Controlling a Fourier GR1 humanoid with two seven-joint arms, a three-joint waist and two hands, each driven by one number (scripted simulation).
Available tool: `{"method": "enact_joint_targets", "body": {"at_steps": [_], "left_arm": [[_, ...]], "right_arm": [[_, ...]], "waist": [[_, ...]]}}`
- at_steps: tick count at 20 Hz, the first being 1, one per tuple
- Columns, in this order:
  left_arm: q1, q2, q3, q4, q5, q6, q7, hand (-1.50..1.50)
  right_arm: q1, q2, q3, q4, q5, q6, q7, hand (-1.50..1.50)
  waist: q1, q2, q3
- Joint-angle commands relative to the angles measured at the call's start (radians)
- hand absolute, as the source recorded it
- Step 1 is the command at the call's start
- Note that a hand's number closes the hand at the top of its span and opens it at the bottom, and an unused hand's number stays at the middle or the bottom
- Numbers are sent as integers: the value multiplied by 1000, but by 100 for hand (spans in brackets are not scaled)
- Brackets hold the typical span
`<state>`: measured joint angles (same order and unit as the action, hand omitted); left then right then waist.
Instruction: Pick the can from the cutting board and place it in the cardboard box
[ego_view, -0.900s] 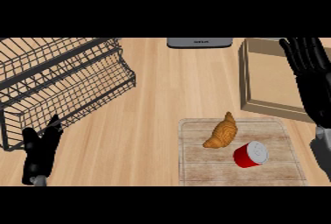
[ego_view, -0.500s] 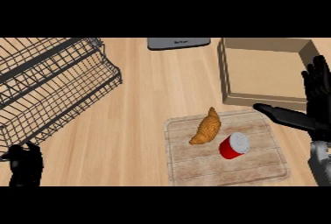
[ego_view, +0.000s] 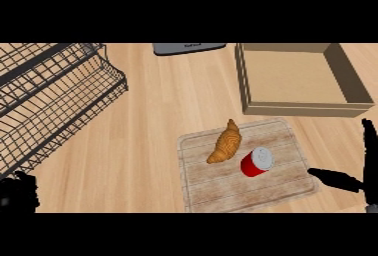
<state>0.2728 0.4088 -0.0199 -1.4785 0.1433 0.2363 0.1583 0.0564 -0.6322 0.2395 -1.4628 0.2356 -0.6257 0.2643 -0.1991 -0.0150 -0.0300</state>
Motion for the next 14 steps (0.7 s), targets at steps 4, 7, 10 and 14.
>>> {"method": "enact_joint_targets", "body": {"at_steps": [4, 7, 10, 14], "left_arm": [[-149, 7, -97, -147, -21, -103, -104, 0], [-159, 7, -104, -146, -22, -109, -108, 0], [-158, 16, -108, -160, -16, -125, -117, 0], [-171, 17, -115, -155, -7, -143, -128, 0]], "right_arm": [[58, -64, 90, -26, 197, -15, 169, -150], [67, -39, 145, -65, 220, 29, 254, -150], [75, -15, 184, -106, 227, 75, 350, -150], [45, 1, 208, -175, 252, 126, 484, -150]], "waist": [[-22, -19, 0], [-11, -13, 2], [4, -13, 7], [17, -8, 7]]}}
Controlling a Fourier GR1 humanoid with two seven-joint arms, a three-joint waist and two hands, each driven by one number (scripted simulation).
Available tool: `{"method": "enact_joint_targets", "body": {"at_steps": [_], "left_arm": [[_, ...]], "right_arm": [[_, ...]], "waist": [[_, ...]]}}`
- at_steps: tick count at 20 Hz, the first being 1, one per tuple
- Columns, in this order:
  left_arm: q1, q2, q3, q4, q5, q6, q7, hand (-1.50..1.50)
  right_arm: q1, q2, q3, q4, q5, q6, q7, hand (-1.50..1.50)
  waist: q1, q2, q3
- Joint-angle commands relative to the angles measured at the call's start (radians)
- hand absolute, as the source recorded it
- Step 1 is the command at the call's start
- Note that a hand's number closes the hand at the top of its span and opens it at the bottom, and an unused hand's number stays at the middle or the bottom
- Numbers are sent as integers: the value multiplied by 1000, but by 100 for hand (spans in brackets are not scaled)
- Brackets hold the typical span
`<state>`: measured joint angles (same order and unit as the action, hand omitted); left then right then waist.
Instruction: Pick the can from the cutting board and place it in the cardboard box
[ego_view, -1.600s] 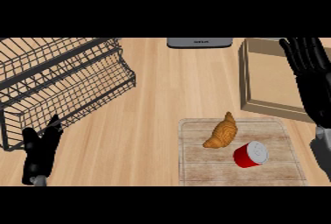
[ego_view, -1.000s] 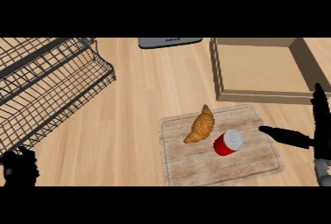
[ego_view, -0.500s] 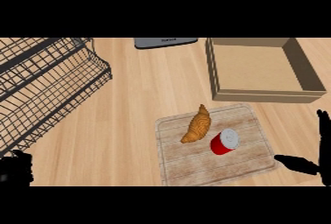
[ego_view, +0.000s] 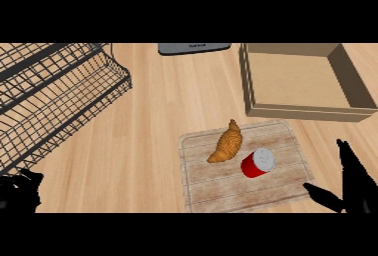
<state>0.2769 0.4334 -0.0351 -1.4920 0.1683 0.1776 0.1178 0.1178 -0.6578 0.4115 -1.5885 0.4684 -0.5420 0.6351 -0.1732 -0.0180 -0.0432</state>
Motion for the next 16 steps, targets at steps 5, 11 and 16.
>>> {"method": "enact_joint_targets", "body": {"at_steps": [5, 11, 16], "left_arm": [[-194, 3, -96, -134, -15, -105, -101, 0], [-242, -1, -113, -123, -5, -126, -104, 0], [-235, -15, -139, -112, -17, -127, -121, 0]], "right_arm": [[-54, 63, 53, -114, 76, 70, 289, -150], [-95, 101, 87, -153, 154, 137, 442, -150], [-105, 150, 92, -153, 199, 184, 560, -150]], "waist": [[10, -4, 25], [25, 2, 29], [47, 4, 32]]}}
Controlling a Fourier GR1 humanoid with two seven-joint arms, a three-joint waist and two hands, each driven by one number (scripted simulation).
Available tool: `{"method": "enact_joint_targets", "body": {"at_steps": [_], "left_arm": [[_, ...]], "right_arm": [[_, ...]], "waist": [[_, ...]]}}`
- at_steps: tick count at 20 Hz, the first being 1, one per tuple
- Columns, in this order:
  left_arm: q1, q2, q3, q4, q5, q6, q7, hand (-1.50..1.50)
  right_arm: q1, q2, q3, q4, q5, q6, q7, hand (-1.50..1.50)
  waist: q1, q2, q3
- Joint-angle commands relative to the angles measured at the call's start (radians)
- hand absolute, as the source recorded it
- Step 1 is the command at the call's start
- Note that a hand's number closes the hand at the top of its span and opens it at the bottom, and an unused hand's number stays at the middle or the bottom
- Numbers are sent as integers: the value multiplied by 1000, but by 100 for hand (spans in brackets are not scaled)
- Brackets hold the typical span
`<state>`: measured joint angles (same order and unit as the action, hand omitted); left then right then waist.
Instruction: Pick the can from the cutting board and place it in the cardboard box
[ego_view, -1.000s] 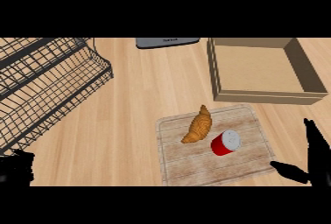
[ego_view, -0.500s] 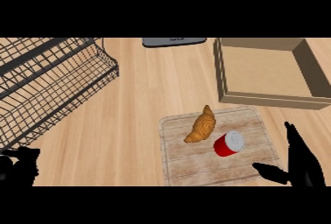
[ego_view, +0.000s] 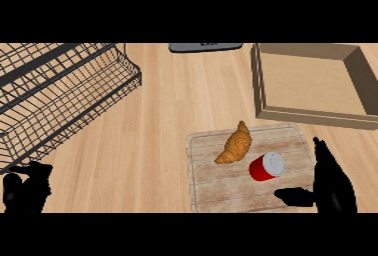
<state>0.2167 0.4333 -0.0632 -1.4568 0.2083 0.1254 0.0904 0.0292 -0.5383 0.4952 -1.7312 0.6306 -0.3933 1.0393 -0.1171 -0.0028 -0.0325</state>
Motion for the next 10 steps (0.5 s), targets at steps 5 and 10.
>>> {"method": "enact_joint_targets", "body": {"at_steps": [5, 10], "left_arm": [[-211, 3, -101, -137, -46, -86, -80, 0], [-274, -30, -146, -143, -61, -91, -77, 0]], "right_arm": [[-22, 85, 17, -11, 95, 58, 197, -150], [-63, 130, 8, -15, 184, 101, 252, -150]], "waist": [[-10, -12, 24], [24, -6, 25]]}}
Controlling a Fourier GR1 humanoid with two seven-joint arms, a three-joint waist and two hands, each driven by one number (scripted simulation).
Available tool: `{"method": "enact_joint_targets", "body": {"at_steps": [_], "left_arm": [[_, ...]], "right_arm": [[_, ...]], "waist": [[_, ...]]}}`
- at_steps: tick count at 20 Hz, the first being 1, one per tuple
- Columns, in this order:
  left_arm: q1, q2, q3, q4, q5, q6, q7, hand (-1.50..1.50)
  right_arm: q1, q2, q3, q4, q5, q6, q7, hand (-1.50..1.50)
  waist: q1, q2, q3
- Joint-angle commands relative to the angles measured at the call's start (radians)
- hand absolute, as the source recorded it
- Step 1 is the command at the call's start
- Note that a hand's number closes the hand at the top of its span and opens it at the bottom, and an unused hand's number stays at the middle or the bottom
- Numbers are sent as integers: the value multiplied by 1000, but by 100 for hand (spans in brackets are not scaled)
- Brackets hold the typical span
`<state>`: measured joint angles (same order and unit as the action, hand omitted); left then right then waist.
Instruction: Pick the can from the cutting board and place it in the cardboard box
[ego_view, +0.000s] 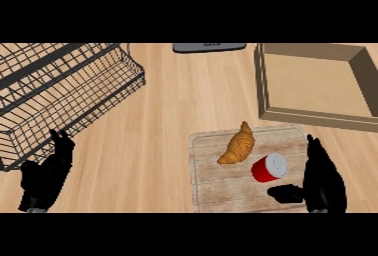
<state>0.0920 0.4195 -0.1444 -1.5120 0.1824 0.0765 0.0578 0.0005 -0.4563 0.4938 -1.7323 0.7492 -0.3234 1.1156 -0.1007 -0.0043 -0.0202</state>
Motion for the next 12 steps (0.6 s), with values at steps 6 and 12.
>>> {"method": "enact_joint_targets", "body": {"at_steps": [6, 12], "left_arm": [[-238, -92, -138, -42, -89, -35, -30, 0], [-251, -123, -174, -56, -128, -20, -4, 0]], "right_arm": [[-41, 171, -9, -81, 219, 170, 369, -150], [-28, 341, -40, -79, 321, 289, 372, -150]], "waist": [[69, 2, 16], [95, 2, 18]]}}
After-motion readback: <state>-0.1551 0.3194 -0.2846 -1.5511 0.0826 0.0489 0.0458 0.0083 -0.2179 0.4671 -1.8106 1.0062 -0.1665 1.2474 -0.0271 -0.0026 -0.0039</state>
